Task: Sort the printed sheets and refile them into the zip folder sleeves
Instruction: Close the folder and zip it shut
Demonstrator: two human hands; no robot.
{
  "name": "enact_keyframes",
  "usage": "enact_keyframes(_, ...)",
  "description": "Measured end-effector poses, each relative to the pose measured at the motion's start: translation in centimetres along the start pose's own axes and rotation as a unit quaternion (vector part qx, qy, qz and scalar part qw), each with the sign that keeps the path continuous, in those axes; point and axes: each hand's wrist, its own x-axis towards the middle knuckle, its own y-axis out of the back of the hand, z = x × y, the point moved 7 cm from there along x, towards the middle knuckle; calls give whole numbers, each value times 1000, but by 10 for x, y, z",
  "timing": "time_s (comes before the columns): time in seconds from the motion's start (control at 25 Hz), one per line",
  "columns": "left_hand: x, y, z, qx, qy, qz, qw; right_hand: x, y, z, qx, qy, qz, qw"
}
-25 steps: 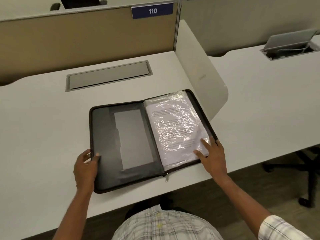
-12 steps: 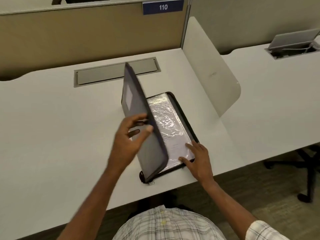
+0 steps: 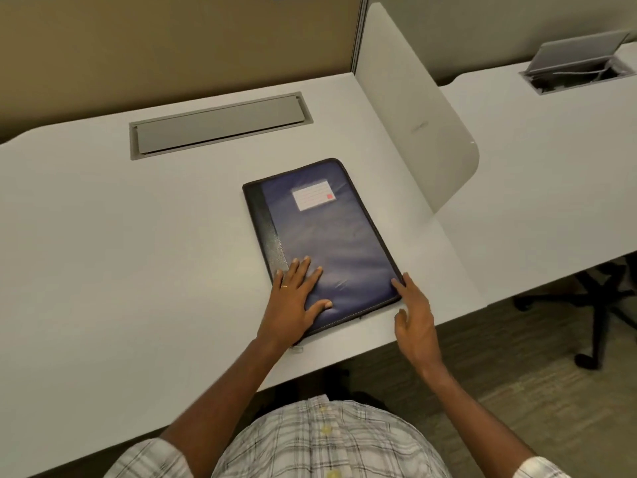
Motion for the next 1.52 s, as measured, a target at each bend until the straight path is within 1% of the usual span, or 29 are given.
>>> enact_keyframes(0.08, 4, 7, -5, -88, 11, 9, 996, -6, -9, 2, -45, 14, -12, 999)
enact_keyframes(0.16, -6, 26, -12, -183, 33, 68, 980, -2, -6, -4, -89, 34, 13, 995)
enact_keyframes(0.2, -18, 36, -18, -203, 55, 107, 972, -2, -3, -11, -100, 50, 30, 993)
enact_keyframes(0.28, -51, 49, -31, -228, 123, 159, 953, -9, -4, -28, -70, 84, 48, 993)
enact_keyframes(0.32, -69, 49, -37, -243, 160, 160, 943, -17, -10, -41, -37, 102, 27, 994)
enact_keyframes(0.36, -85, 46, -42, -257, 189, 142, 937, -25, -21, -53, -7, 106, -19, 994)
enact_keyframes(0.4, -99, 37, -43, -274, 205, 107, 933, -34, -37, -62, 12, 99, -81, 992)
enact_keyframes(0.48, -117, 17, -36, -308, 202, 29, 929, -49, -72, -76, 14, 98, -188, 977)
enact_keyframes(0.52, -121, 12, -32, -312, 187, 13, 931, -54, -89, -82, -1, 116, -218, 969)
enact_keyframes(0.6, -119, 13, -30, -287, 155, 38, 944, -59, -110, -94, -33, 164, -234, 958)
enact_keyframes(0.68, -113, 19, -35, -242, 151, 60, 957, -62, -116, -104, -67, 212, -205, 953)
enact_keyframes(0.76, -114, 19, -43, -188, 148, 44, 970, -66, -117, -111, -93, 250, -176, 948)
enact_keyframes(0.8, -115, 17, -45, -154, 130, 29, 979, -68, -118, -113, -96, 261, -166, 946)
enact_keyframes(0.88, -119, 12, -46, -100, 82, -5, 992, -68, -116, -115, -91, 265, -150, 948)
enact_keyframes(0.96, -120, 15, -45, -51, 58, -7, 997, -65, -117, -115, -77, 258, -147, 952)
enact_keyframes(1.12, -112, 25, -40, 13, 57, 31, 998, -58, -105, -104, -51, 230, -116, 965)
enact_keyframes(1.32, -112, 20, -39, -1, 45, 17, 999, -42, -74, -77, -86, 199, -74, 973)
enact_keyframes(1.44, -111, 21, -46, -7, 51, 17, 999, -21, -35, -43, -121, 127, -16, 984)
enact_keyframes(1.52, -111, 20, -49, -5, 45, 12, 999, -5, -1, -17, -128, 55, 29, 990)
